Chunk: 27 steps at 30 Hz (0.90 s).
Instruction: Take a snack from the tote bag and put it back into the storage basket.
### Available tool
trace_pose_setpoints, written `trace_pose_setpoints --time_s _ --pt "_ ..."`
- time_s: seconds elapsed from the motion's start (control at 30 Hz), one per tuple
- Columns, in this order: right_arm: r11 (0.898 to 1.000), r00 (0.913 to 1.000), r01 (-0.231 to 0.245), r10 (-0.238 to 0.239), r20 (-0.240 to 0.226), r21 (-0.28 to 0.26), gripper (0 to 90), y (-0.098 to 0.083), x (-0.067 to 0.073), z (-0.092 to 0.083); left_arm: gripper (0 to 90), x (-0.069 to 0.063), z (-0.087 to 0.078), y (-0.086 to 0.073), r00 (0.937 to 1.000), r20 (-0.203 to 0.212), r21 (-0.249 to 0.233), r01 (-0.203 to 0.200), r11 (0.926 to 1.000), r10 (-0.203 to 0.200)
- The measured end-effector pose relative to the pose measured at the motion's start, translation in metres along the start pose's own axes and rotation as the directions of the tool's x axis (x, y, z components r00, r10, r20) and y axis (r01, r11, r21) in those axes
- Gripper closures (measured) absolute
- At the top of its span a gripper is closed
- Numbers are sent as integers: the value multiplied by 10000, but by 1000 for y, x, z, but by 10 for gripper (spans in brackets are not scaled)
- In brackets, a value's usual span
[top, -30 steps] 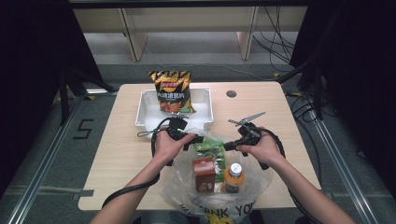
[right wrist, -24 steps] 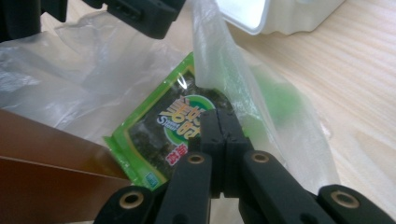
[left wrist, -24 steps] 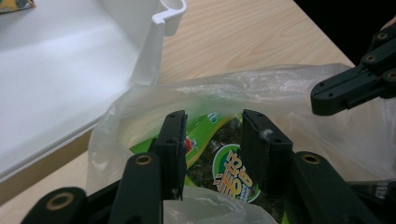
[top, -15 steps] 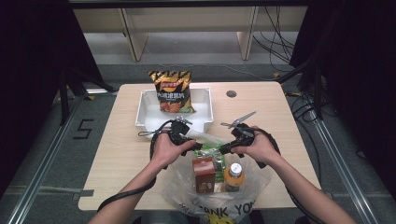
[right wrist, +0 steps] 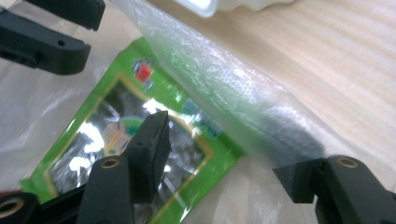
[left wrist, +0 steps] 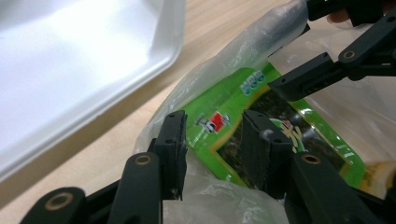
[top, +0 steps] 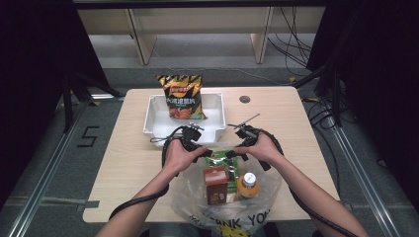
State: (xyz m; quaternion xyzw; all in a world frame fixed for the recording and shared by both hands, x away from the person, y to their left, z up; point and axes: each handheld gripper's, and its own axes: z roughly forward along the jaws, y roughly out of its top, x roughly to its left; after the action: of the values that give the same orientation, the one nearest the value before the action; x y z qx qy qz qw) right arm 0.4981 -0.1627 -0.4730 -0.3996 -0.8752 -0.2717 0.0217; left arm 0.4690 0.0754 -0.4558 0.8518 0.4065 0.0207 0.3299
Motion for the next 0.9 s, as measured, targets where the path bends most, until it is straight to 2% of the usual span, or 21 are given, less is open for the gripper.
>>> trace_pose_setpoints --time_s 0.03,0.1,0.17,0.23,0.27,0.3,0.33,0.37,0.4,0.47,0.53,0.57,0.6,0.67,0.7,0.77,0.8,0.83,0.9 --pt "10000 10000 25 -24 -70 57 411 0 -1 1 601 0 1 0 9999 -44 -81 111 9999 -111" --pt "10000 10000 26 -26 11 6 408 1 -2 3 603 2 2 0 9996 -220 64 -166 9998 167" --pt "9999 9997 70 -67 -215 110 406 1 -3 3 603 3 4 -1 9996 -273 34 -66 10000 67" --pt "9999 9997 136 -134 223 -62 403 1 -2 3 603 3 5 -2 9995 -329 -33 11 10000 -12" --pt "9997 9995 187 -183 267 -150 401 1 -1 1 603 4 4 -2 9995 -316 -38 -36 10000 35" --pt "9993 9986 279 -268 453 -232 403 0 0 -2 603 2 6 -3 9988 -386 -455 281 9986 -299" --pt "9996 9995 197 -192 256 -177 407 0 1 -6 603 3 6 -3 9989 -400 -473 224 9986 -243" --pt "9992 9996 212 -205 204 -341 412 0 3 -9 603 3 5 -4 9988 -404 -506 270 9984 -290" --pt "9988 9994 289 -280 221 -408 427 0 4 -13 604 5 4 -4 9990 -431 -372 116 9992 -132" --pt "9987 9990 409 -415 -187 -302 460 -2 8 -19 606 4 5 -5 9984 -506 -658 231 9976 -265" --pt "9994 9979 230 -245 -603 -258 461 -3 12 -21 607 4 5 -4 9983 -506 -675 271 9973 -306" --pt "9991 9980 425 -425 -463 5 460 -4 12 -21 608 4 5 -4 9984 -487 -690 243 9973 -277" --pt "9988 9971 464 -455 -612 135 456 -5 13 -20 609 3 6 -4 9981 -484 -770 353 9964 -391" --pt "9982 9959 407 -369 -828 442 439 -6 13 -16 609 3 7 -3 9986 -471 -683 202 9975 -235" --pt "9979 9966 339 -297 -764 546 432 -6 13 -14 609 2 8 -3 9986 -435 -679 261 9974 -291" --pt "9969 9971 -60 119 -754 779 416 -7 11 -8 609 2 8 -3 9990 -413 -493 171 9986 -192" --pt "9966 9969 -100 164 -767 823 413 -7 8 -6 609 2 10 -3 9986 -441 -569 272 9980 -297" --pt "9960 9964 -290 355 -766 850 407 -7 7 -4 610 2 10 -3 9986 -444 -544 264 9982 -289" --pt "9961 9966 -377 433 -694 802 399 -6 2 0 611 3 11 -3 9986 -460 -464 254 9986 -275"
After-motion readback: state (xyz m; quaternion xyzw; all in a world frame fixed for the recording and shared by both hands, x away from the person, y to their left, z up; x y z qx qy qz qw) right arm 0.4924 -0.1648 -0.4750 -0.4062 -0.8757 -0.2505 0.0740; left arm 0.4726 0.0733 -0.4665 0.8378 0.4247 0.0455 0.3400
